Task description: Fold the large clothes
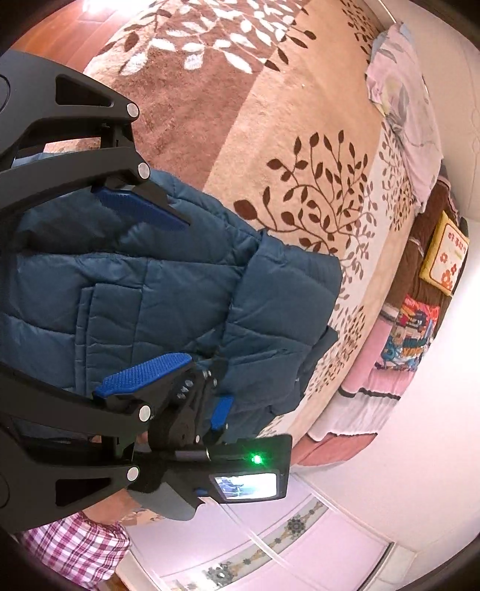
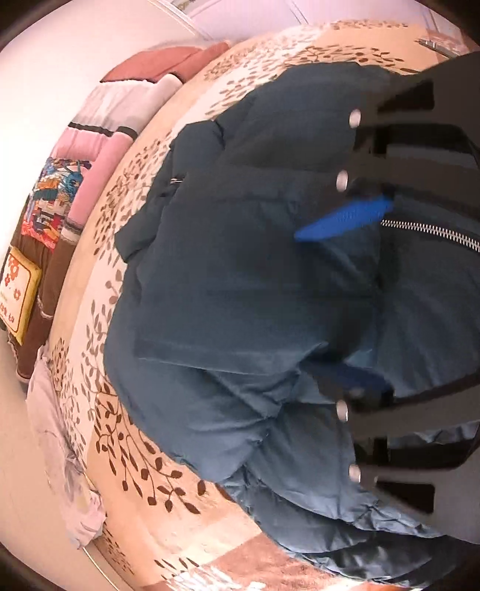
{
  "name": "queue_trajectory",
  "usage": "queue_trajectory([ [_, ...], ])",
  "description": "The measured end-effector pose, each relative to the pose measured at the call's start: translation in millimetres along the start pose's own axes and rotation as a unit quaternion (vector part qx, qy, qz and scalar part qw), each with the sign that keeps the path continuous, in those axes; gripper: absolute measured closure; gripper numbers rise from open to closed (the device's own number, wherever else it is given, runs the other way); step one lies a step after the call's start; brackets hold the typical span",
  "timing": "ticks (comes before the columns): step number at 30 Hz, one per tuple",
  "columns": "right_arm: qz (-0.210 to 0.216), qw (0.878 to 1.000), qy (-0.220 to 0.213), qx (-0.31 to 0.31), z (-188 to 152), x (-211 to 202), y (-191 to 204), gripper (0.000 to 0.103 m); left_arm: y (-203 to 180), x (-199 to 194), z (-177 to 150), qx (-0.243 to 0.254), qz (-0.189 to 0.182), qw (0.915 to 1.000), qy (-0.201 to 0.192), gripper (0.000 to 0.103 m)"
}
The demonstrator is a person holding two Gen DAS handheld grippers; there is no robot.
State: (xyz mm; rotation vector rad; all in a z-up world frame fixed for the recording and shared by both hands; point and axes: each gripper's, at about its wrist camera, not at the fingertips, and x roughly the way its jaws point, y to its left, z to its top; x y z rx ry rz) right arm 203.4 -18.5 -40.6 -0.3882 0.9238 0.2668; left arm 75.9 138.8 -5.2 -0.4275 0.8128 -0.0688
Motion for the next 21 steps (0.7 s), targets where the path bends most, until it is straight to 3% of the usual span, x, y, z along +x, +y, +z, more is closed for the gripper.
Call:
queue_trajectory([
  [4, 0.026, 0.999, -0.010, 0.030, -2.4, -13.9, -17.3, 0.078, -7.4, -0.8, -0.1, 0.008, -0.004, 1.0000, -0.002, 0.035],
  [12, 0.078, 0.989, -0.036, 0.122, -15.8, -55.6, -78.0, 0.083, -26.7, -0.3, -0.6, 0.027, -0.007, 0.9996, 0.001, 0.035],
  [16, 0.102, 0.975, -0.035, 0.195, -31.7, -66.8, -128.4, 0.083, -38.3, 2.1, -2.0, 0.035, -0.008, 0.9993, 0.005, 0.035],
  [21, 0.132, 0.946, -0.020, 0.295, -61.5, -61.3, -190.1, 0.083, -51.4, 8.5, -0.5, 0.049, -0.006, 0.9987, 0.010, 0.035],
])
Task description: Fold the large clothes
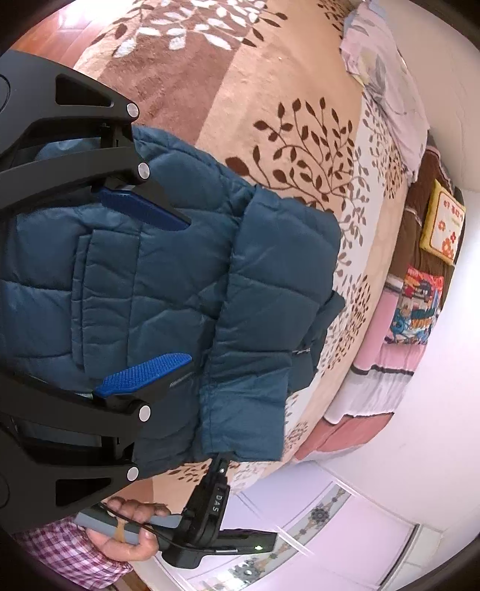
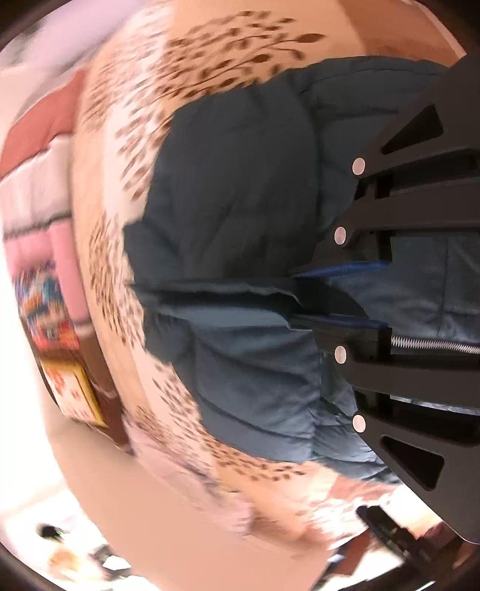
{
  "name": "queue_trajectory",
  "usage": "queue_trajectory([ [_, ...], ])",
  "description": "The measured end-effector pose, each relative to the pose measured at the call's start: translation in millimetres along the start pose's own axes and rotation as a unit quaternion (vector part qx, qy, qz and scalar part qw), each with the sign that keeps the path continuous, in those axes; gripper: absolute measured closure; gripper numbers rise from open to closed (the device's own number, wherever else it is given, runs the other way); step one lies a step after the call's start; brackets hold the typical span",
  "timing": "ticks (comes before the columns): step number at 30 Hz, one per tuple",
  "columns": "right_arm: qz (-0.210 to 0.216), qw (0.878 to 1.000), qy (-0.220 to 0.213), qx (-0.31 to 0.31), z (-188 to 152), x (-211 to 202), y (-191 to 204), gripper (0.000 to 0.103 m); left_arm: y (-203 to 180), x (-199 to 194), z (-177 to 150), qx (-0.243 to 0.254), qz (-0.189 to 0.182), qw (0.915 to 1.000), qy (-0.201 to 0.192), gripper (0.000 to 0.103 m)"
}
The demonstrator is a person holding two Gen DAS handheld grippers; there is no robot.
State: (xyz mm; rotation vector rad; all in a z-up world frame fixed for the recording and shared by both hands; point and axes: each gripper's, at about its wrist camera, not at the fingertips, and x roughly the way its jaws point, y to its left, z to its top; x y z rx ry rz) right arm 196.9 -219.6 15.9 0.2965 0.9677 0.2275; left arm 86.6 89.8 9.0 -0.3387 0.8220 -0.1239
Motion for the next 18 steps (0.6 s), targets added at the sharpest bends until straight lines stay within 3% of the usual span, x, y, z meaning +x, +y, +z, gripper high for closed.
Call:
queue_trajectory([
  [8, 0.030, 0.993, 0.040, 0.106, -6.1, 12.5, -62.6, 0.082, -8.5, 20.1, 12.1, 0.014, 0.020, 0.9996, 0.010, 0.035],
  [9, 0.035, 0.992, 0.043, 0.114, -7.5, 13.4, -66.2, 0.076, -8.7, 22.7, 15.1, 0.017, 0.024, 0.9995, 0.010, 0.035],
  [10, 0.040, 0.990, 0.046, 0.124, -9.7, 13.9, -70.9, 0.062, -8.5, 26.3, 19.4, 0.020, 0.028, 0.9994, 0.009, 0.035],
  [13, 0.037, 0.990, 0.030, 0.130, -11.7, 10.1, -78.6, 0.036, -6.8, 40.6, 33.3, 0.023, 0.046, 0.9986, 0.006, 0.035],
  [18, 0.034, 0.992, 0.033, 0.115, -9.5, 23.4, -71.8, 0.036, 2.3, 77.7, 54.9, 0.004, 0.082, 0.9965, 0.015, 0.035],
])
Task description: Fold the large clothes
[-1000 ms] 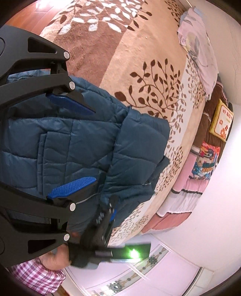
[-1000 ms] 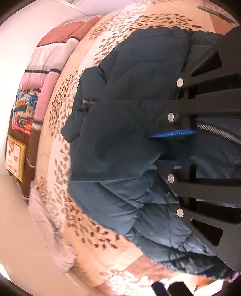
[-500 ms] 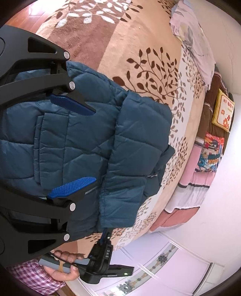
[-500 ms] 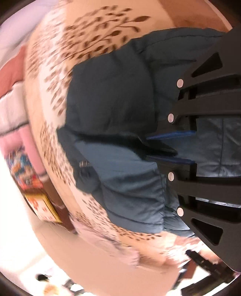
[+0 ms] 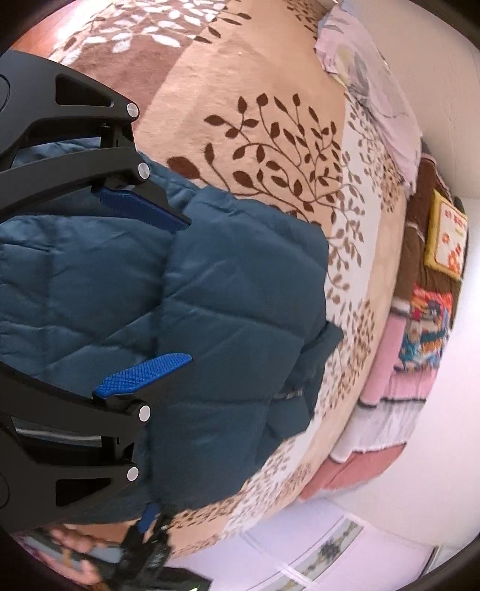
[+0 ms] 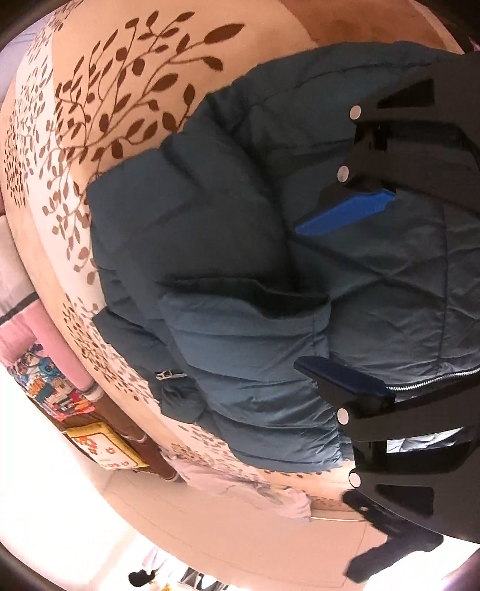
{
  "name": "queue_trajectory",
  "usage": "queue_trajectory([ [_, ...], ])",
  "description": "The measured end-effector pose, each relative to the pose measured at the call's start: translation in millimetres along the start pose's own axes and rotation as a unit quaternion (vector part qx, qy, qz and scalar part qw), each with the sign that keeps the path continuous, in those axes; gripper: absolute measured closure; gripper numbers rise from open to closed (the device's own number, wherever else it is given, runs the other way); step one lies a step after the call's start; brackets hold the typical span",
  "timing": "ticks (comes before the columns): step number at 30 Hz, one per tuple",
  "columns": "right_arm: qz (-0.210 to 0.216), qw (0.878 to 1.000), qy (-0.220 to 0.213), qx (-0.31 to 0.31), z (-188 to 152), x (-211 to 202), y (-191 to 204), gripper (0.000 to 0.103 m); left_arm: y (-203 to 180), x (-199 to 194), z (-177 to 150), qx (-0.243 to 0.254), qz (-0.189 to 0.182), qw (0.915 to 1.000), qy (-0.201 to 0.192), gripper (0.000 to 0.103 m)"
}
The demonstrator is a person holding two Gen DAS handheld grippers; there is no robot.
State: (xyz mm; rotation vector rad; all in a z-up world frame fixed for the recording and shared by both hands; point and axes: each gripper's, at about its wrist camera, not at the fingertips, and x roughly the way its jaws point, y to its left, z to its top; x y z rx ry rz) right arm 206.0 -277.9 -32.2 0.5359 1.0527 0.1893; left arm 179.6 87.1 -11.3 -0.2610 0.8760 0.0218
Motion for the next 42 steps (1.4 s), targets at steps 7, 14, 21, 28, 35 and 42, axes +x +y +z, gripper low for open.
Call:
queue_trajectory([
  [7, -0.014, 0.999, 0.023, -0.028, -6.6, 24.6, 6.6, 0.092, 2.4, 40.5, 1.9, -0.005, 0.042, 0.9985, 0.033, 0.035],
  [14, -0.014, 0.999, 0.031, -0.029, -11.6, 22.7, -3.5, 0.094, 2.3, 51.3, -5.6, 0.008, 0.051, 0.9976, 0.046, 0.035],
  [21, -0.019, 0.999, 0.029, -0.027, -10.7, 25.0, -2.1, 0.094, 15.2, 27.5, -4.1, -0.010, 0.041, 0.9985, 0.035, 0.035],
  [28, -0.031, 0.999, 0.035, -0.027, -10.7, 26.2, -3.1, 0.093, 52.7, -12.7, -23.4, -0.054, 0.039, 0.9974, 0.027, 0.031],
  [35, -0.011, 0.999, 0.017, -0.050, -19.7, -12.7, 11.6, 0.051, 92.1, -54.5, -63.0, -0.095, 0.043, 0.9938, 0.041, 0.028],
  [42, 0.004, 0.995, -0.008, -0.100, -58.0, -86.2, 1.7, 0.040, 118.0, -87.0, -101.7, -0.106, 0.039, 0.9916, 0.063, 0.025],
])
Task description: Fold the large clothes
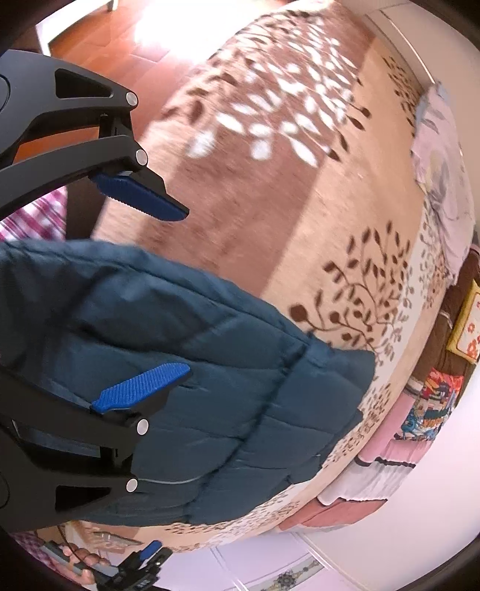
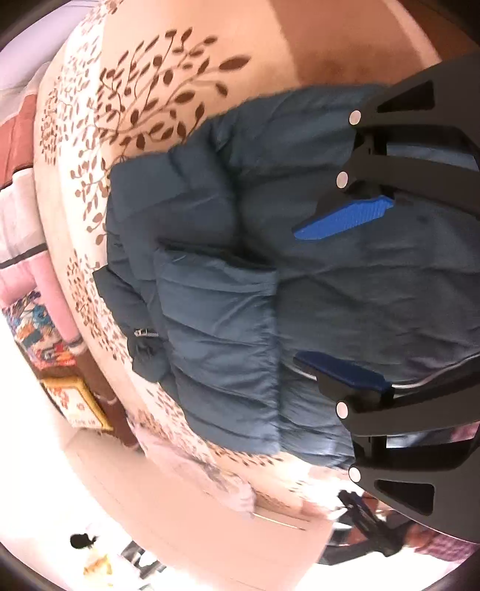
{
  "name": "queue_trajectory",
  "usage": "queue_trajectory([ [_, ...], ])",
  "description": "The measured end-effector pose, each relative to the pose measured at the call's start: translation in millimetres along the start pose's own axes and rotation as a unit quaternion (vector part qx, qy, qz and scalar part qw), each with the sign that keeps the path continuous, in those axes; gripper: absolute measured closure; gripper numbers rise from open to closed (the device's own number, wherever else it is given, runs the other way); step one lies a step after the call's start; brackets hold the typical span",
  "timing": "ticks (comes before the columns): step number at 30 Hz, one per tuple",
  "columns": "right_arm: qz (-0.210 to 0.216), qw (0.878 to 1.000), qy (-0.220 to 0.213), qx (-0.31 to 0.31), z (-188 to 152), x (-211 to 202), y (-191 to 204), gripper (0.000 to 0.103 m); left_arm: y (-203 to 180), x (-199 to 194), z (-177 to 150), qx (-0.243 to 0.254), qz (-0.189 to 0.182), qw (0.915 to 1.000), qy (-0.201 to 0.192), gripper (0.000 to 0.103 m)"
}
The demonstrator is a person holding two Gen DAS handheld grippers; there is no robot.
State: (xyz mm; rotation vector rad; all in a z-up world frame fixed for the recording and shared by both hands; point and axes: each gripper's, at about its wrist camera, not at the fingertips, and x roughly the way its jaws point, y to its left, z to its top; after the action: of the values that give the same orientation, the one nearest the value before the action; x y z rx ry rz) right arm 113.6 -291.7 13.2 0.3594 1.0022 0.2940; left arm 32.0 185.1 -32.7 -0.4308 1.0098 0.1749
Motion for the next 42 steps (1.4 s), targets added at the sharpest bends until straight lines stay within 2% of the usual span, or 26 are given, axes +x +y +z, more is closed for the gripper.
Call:
queue_trajectory([
  [5, -0.016, 1.000, 0.006, 0.015, -44.4, -42.4, -31.6, 0.037, 10.5, -4.6, -31.6, 0.019, 0.004, 0.9994, 0.029, 0.024],
  [10, -0.035, 0.998, 0.033, 0.036, -85.9, -61.8, -62.6, 0.035, 11.4, -10.3, -61.7, 0.037, -0.004, 0.9981, 0.049, 0.024],
  [14, -0.039, 0.996, 0.052, 0.065, -112.4, -69.2, -82.7, 0.028, 8.7, -6.7, -80.6, 0.063, 0.011, 0.9961, 0.061, 0.024],
  [19, -0.042, 0.993, 0.079, 0.080, -132.7, -65.0, -94.0, 0.028, 12.6, 1.2, -92.1, 0.053, 0.016, 0.9950, 0.083, 0.024],
  [24, -0.056, 0.989, 0.124, 0.066, -147.4, -43.9, -91.7, 0.028, 21.3, 4.7, -92.5, 0.032, 0.019, 0.9951, 0.092, 0.024],
  [28, -0.084, 0.985, 0.142, 0.057, -155.7, -32.2, -91.1, 0.028, 27.3, 4.2, -95.2, 0.017, 0.014, 0.9955, 0.092, 0.022],
  [33, -0.085, 0.983, 0.155, 0.041, -161.3, -24.9, -86.1, 0.028, 26.3, 1.9, -95.6, 0.020, 0.010, 0.9957, 0.090, 0.022],
  [35, -0.083, 0.983, 0.162, 0.033, -163.9, -20.8, -83.0, 0.031, 24.3, 2.0, -96.1, 0.025, 0.009, 0.9952, 0.094, 0.022],
  [37, -0.082, 0.982, 0.169, 0.030, -165.7, -17.1, -81.8, 0.042, 21.7, 4.8, -96.7, 0.029, 0.013, 0.9940, 0.104, 0.022],
  [39, -0.084, 0.982, 0.168, 0.026, -167.6, -16.9, -81.3, 0.047, 20.1, 6.7, -97.7, 0.031, 0.012, 0.9935, 0.109, 0.023],
  [42, -0.083, 0.983, 0.164, 0.020, -168.7, -19.1, -79.7, 0.050, 19.0, 7.0, -97.9, 0.033, 0.003, 0.9934, 0.110, 0.038],
])
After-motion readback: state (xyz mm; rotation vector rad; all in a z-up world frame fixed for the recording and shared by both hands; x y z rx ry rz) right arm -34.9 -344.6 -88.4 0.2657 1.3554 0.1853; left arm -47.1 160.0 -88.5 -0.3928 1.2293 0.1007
